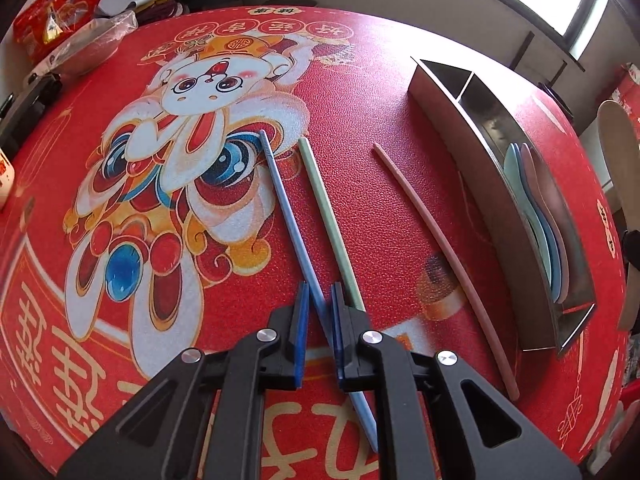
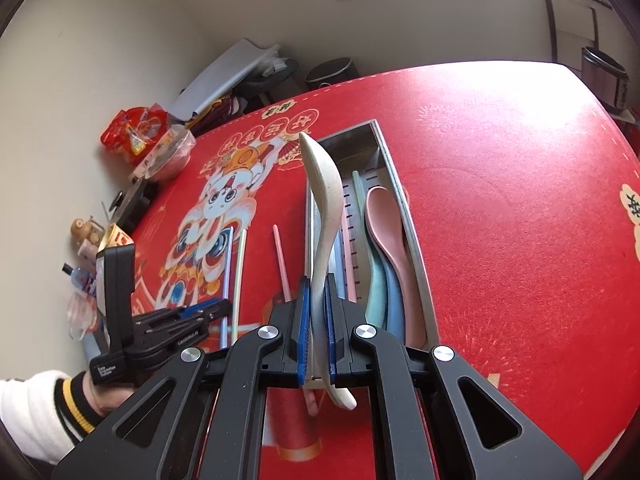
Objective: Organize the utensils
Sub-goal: 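Grasp the blue chopstick with the left gripper while the right carries the cream spoon, then lower the cream spoon into the steel tray and open the right gripper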
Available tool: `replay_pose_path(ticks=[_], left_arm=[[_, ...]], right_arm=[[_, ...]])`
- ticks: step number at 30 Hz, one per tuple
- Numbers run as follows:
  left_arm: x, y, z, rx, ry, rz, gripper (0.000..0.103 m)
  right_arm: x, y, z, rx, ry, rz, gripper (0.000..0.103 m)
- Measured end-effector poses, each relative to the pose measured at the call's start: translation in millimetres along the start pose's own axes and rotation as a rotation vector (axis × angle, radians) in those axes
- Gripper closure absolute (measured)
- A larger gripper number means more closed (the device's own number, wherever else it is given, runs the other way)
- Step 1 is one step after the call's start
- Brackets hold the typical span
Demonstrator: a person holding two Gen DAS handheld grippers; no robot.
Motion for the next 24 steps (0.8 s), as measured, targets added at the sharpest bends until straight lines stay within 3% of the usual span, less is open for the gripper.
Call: replay_pose_path(ticks=[5, 13, 17, 24], left_arm=[[11, 2, 2, 0.015, 0.062, 0.071, 0.097], [32, -9, 36, -0.067, 0.111, 0.173, 0.097], [31, -17, 56, -0.110, 0.142, 0.188, 0.097], [20, -24, 76, -0.154, 0.206, 0.187, 0.097]], right_arm=[[4, -1, 2, -0.005, -0.001, 0.007, 0.096], [-1, 1, 2, 0.000, 0.001, -0.024, 0.096], [-19, -5, 3, -0.004, 0.056, -0.040, 0.096], [-43, -5, -12, 0.104, 0.138, 0.022, 0.096]])
Point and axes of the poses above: each gripper's, at about its wrist camera, not at the fingertips, and z roughly against the way its jaws point, x to its left, y to its underside, the point moved 7 cm from there along -z, roughly the way its jaws point, and after that the axes turned 6 degrees about -x, right-handed, at the moved point
